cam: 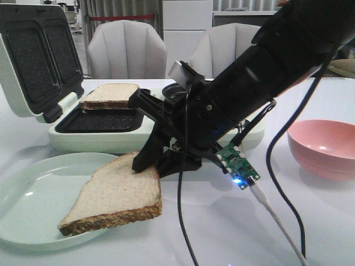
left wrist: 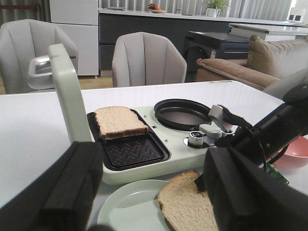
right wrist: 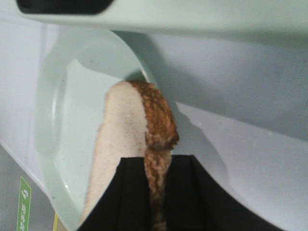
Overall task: Make breakfast with bread and shrimp
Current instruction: 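Reach the right gripper to the remaining bread slice and grasp it, then lift the bread with the right gripper and lay it on the second plate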
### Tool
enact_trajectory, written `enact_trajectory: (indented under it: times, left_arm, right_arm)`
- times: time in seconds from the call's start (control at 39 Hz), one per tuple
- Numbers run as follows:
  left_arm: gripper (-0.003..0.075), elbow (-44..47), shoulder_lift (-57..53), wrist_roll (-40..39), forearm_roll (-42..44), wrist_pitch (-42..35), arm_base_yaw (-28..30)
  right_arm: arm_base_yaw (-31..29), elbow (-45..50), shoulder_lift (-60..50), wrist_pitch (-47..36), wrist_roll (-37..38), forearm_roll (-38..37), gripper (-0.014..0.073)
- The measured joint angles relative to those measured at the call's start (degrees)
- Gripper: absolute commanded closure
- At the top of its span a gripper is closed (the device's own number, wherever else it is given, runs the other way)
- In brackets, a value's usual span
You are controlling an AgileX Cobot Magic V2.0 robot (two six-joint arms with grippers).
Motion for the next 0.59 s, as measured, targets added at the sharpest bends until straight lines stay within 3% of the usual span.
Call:
enact_trajectory:
  times: [0.38,0.59]
  left_arm:
    - [0.0209,0.00,0.00,0.00,0.00,-0.13,0.00]
    - [0.0209,0.00,0.00,0.00,0.00,-0.13,0.00]
  right_arm:
    - [0.00,-6.20,-6.52,1.79,-1.90,2.83,0.0459]
    - [0.00,-14.34,-4.64,-2.77,-2.61,4.52,0.0459]
